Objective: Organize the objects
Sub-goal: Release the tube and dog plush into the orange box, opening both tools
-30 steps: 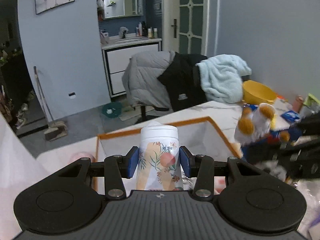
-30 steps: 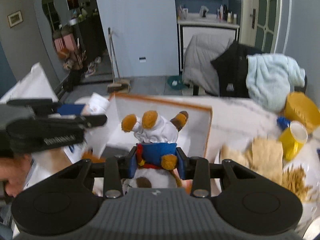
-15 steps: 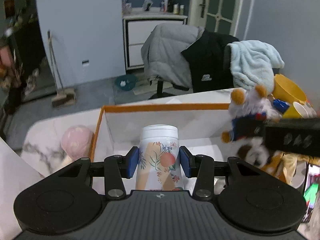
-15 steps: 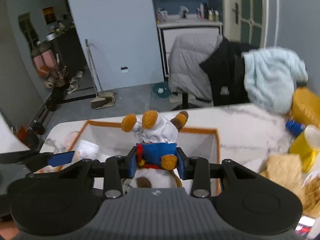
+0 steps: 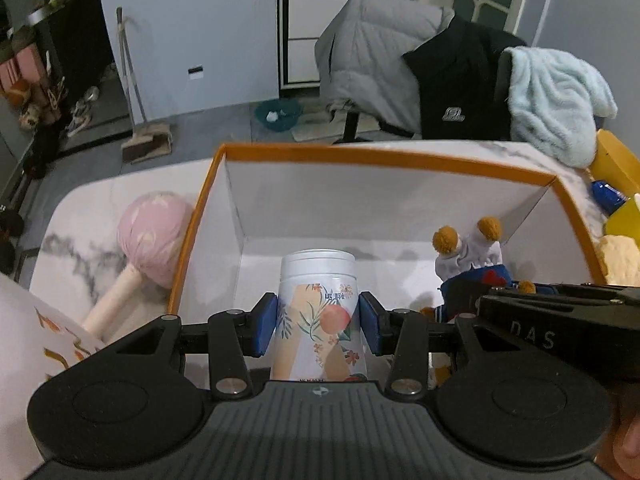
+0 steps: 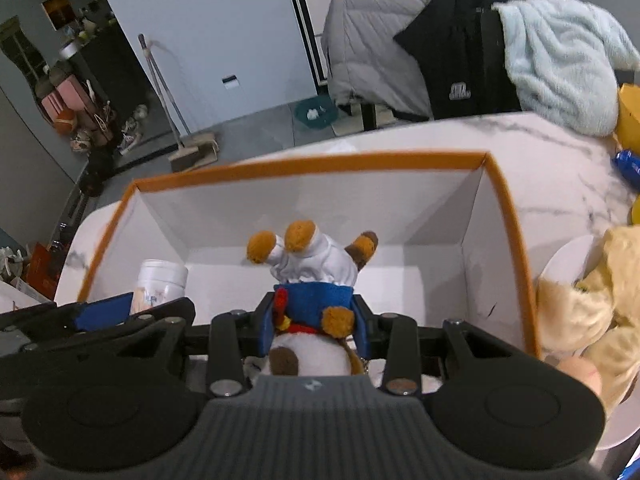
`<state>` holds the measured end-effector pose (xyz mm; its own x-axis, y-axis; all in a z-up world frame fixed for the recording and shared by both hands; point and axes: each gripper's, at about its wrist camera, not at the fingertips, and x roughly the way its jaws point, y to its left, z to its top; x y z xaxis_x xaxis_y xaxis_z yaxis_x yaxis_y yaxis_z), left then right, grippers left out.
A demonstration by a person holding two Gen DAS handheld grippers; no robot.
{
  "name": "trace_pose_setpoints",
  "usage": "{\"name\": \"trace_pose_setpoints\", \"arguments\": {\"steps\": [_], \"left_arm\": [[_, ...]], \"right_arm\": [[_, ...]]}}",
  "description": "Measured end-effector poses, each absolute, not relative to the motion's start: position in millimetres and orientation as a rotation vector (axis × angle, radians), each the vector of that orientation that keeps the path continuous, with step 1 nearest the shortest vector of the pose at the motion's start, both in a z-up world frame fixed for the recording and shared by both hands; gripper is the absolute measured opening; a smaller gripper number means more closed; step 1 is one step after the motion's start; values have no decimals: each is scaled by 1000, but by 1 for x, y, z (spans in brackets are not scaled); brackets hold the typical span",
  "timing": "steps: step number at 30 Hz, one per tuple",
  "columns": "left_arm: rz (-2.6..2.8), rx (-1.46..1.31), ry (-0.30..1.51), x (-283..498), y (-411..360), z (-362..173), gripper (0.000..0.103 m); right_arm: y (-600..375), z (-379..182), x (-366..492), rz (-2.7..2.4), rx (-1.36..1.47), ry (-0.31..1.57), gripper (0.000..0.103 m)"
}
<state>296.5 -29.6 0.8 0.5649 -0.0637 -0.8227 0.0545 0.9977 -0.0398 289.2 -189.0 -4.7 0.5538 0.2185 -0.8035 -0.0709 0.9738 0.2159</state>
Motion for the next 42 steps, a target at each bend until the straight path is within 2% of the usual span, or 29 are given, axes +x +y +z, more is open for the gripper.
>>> {"name": "trace_pose_setpoints", "arguments": {"steps": [4, 10, 17, 27, 42], "left_arm": [[-60, -25, 997, 294, -23, -12, 52], [-75, -37, 996, 293, -19, -11, 52], [-84, -20, 959, 288, -24, 3, 71], [-96, 14, 927, 277, -19, 28, 71], [-118, 39, 820, 233, -7, 89, 71]], "right_arm": [[-186, -11, 287, 178, 150, 969, 40], [-182, -15, 288, 186, 103, 952, 49], [-194, -12, 283, 174, 126, 946, 51], [-206, 7, 270, 173, 112, 923, 51], [-220, 66, 226, 158, 3, 830, 51]]}}
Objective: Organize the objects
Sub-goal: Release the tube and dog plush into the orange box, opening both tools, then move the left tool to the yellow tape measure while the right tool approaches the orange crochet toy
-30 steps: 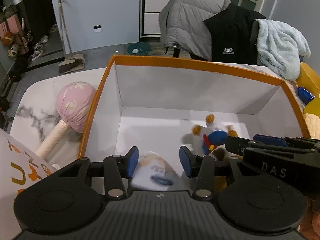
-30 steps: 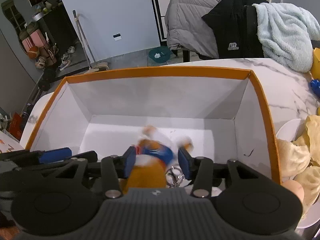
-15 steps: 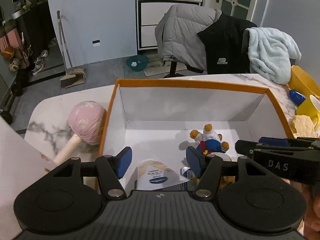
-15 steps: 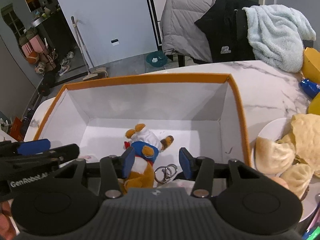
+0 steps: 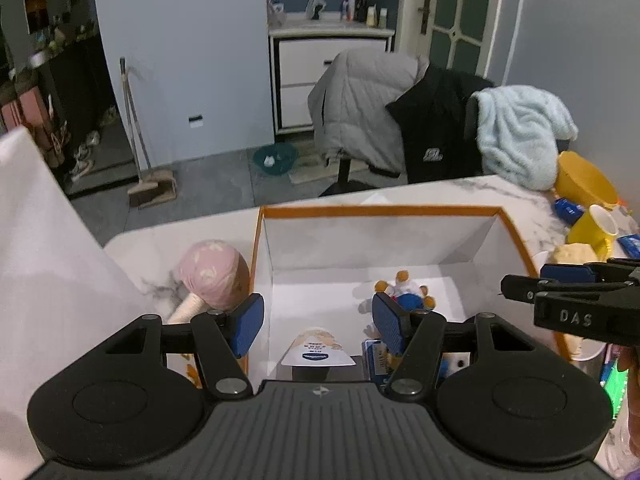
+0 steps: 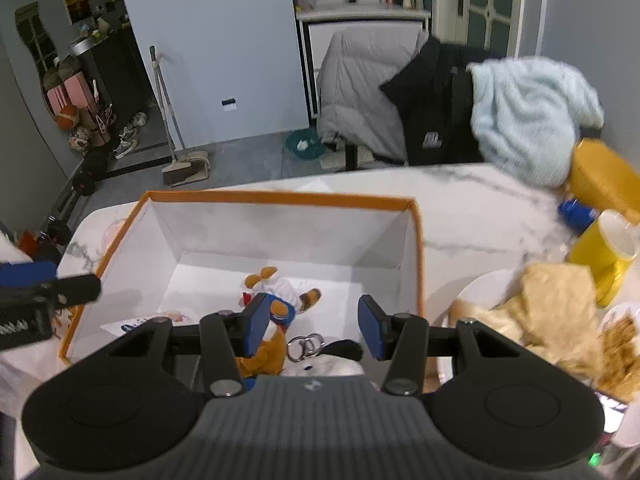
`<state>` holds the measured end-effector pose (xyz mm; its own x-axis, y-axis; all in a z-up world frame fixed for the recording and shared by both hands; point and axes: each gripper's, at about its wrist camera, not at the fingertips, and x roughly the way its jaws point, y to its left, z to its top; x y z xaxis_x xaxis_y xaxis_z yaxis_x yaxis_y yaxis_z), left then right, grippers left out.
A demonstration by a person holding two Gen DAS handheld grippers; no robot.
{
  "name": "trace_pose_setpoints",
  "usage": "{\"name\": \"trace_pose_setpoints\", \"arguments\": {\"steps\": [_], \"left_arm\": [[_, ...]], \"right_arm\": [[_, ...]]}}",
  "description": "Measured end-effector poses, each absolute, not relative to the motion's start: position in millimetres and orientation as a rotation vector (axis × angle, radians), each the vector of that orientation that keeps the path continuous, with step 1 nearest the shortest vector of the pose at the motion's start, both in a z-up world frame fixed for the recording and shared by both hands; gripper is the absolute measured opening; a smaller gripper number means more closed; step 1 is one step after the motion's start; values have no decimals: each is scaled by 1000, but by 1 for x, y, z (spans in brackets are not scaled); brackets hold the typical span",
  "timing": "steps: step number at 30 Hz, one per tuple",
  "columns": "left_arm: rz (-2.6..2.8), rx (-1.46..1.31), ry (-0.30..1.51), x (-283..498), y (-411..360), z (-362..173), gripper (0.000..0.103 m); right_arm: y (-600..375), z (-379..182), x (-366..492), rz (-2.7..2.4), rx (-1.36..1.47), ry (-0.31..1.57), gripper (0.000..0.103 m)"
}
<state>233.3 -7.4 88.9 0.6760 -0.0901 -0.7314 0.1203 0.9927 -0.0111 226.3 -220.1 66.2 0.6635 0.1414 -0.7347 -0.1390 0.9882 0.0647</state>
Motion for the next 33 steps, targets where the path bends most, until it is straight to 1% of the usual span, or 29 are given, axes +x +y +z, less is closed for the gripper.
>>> {"name": "trace_pose_setpoints", "arguments": {"steps": [4, 10, 12, 13, 14, 16, 21, 23, 25, 26, 30, 33], "left_arm": [[-156, 19, 763, 211, -7, 99, 75], [-203, -9, 715, 182, 0, 105, 75], [-223, -52, 698, 172, 5, 106, 78], [-238, -72, 692, 166, 8, 106, 81], [-249, -82, 686, 161, 10, 104, 83], [-257, -84, 676, 152, 11, 101, 83], [-284, -95, 672, 130, 9, 85, 84], [-292, -107, 674, 124, 9, 77, 87], [-292, -114, 685, 121, 10, 67, 88], [-290, -119, 696, 122, 10, 59, 88], [-267, -165, 744, 123, 18, 28, 88], [-262, -233, 762, 122, 25, 6, 88]], "right_arm": [[-218, 80, 205, 193, -53, 792, 51], [-213, 90, 167, 269, -112, 753, 51], [-213, 92, 154, 287, -126, 743, 52], [-213, 92, 148, 295, -134, 740, 52], [-213, 93, 142, 302, -143, 737, 52], [-215, 91, 131, 321, -155, 733, 53], [-223, 85, 108, 356, -139, 741, 53], [-228, 80, 101, 370, -122, 741, 53], [-231, 76, 94, 375, -110, 741, 57], [-233, 72, 91, 373, -107, 740, 61], [-239, 54, 86, 352, -83, 748, 62], [-248, 35, 89, 334, 0, 766, 62]]}}
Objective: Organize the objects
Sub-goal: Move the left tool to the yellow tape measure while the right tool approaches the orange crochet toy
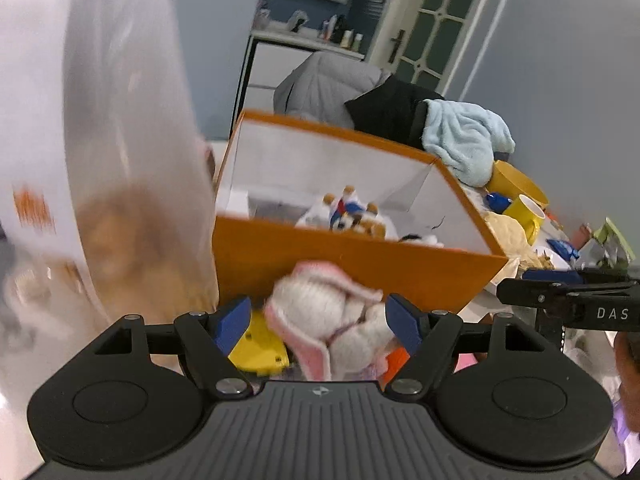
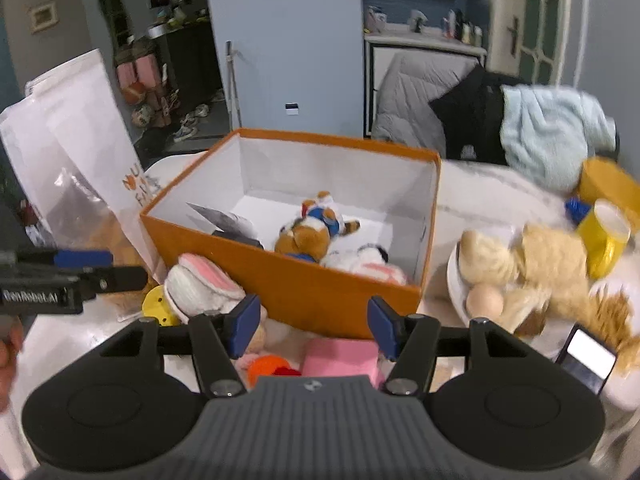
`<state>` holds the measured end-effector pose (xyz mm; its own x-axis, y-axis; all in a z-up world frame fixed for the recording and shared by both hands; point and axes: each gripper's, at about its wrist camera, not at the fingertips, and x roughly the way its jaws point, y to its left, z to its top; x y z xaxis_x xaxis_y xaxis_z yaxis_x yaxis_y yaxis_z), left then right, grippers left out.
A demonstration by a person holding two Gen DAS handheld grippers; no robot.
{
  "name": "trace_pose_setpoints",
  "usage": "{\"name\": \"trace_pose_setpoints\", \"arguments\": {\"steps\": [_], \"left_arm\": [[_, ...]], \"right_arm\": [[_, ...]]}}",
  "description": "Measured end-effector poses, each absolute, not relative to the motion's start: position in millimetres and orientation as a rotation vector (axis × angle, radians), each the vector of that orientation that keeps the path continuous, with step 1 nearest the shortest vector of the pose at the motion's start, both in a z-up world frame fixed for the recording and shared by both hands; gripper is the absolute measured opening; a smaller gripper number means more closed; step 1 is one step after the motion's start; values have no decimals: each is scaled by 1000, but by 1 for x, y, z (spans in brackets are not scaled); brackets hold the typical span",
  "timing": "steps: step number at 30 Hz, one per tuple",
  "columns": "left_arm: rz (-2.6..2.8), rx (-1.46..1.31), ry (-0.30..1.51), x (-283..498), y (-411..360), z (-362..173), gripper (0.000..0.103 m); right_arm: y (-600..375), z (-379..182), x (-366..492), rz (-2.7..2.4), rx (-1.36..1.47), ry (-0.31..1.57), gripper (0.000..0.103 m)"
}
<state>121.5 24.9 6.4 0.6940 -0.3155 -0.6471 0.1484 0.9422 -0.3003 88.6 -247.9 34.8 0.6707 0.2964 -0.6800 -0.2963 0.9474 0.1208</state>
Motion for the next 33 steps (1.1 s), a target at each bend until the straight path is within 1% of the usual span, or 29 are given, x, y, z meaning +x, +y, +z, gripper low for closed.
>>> {"name": "trace_pose_setpoints", "arguments": {"steps": [3, 5, 8, 11, 21, 28, 31, 33], "left_arm": [[-252, -257, 805, 121, 28, -13, 87], [-248, -223, 811, 120, 28, -20, 87], [-219, -136, 794, 120, 25, -29, 87], [-203, -82, 801, 122, 24, -38, 87], [-191, -63, 792, 126, 18, -44, 88], [-168, 13, 789, 129, 7, -49, 89], [-161, -8, 793, 131, 7, -51, 90], [-158, -20, 794, 131, 9, -52, 91]], "right_arm": [[-252, 8, 93, 319, 69, 814, 61], [-249, -8, 97, 317, 51, 870, 60], [-244, -22, 96, 311, -12, 877, 60], [-244, -29, 97, 310, -41, 879, 60], [-250, -47, 102, 299, -59, 913, 61], [-241, -51, 99, 289, -140, 889, 61], [-237, -53, 96, 290, -180, 884, 61], [-237, -53, 96, 308, -154, 889, 61]]}}
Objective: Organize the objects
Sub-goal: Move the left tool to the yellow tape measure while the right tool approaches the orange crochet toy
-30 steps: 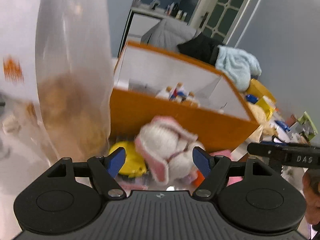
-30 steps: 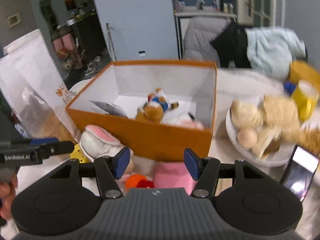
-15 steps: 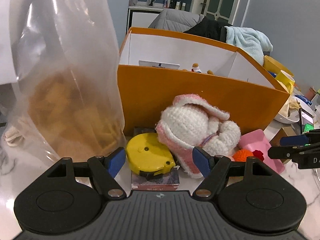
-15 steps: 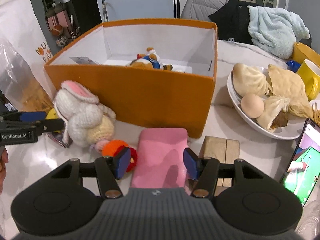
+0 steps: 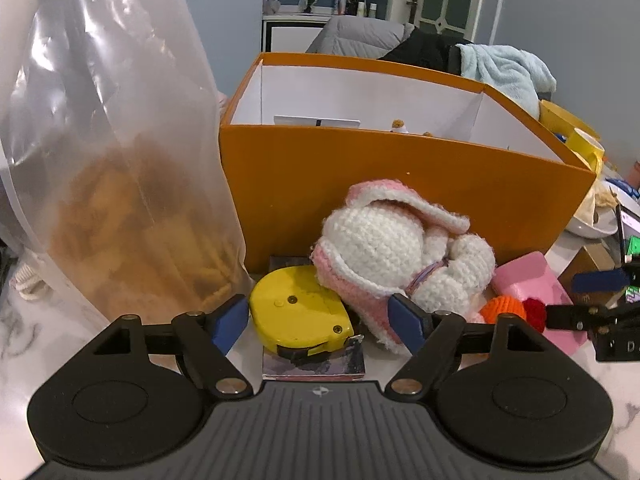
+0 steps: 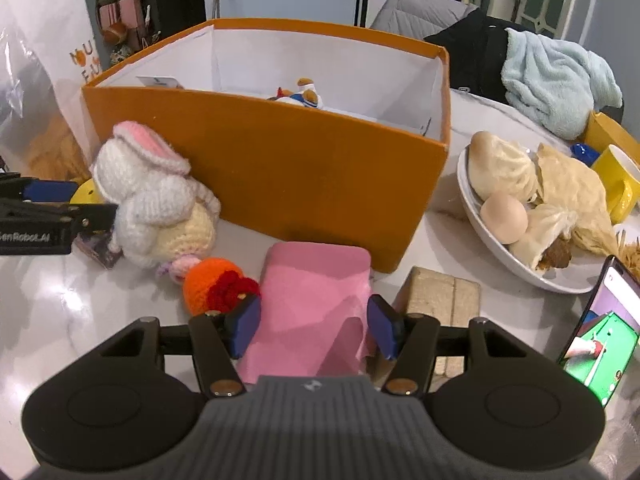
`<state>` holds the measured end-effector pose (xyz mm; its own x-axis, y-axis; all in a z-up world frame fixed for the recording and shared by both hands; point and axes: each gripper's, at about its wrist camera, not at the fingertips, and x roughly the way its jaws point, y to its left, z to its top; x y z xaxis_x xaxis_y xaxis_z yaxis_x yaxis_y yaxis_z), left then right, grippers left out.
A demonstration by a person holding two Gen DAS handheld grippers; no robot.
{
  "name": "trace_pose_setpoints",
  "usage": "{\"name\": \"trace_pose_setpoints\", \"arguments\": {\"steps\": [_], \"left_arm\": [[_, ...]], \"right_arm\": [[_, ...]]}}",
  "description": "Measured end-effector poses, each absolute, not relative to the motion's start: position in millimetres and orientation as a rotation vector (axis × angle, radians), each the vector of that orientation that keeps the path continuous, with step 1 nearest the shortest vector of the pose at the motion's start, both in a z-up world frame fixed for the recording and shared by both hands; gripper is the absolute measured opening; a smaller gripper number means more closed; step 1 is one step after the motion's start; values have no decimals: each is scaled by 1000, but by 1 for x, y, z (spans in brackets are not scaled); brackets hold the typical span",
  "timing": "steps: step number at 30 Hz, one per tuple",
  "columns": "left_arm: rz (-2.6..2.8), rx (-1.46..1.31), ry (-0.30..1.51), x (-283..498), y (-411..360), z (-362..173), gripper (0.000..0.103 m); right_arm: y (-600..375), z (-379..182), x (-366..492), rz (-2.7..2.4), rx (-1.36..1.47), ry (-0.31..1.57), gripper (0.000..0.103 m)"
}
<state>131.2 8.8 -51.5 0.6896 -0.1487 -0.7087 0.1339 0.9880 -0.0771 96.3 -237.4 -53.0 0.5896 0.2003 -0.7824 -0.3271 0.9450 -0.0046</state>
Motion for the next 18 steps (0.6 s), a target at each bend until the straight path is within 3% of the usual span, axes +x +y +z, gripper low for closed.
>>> {"name": "trace_pose_setpoints", "arguments": {"steps": [6, 18], "left_arm": [[-155, -62, 806, 135, 13, -53, 93], [-141, -13, 841, 134, 10, -52, 74]], "right_arm": [[-235, -52, 94, 330, -140, 878, 59], [-214, -48, 80, 483, -163, 836, 57]]}}
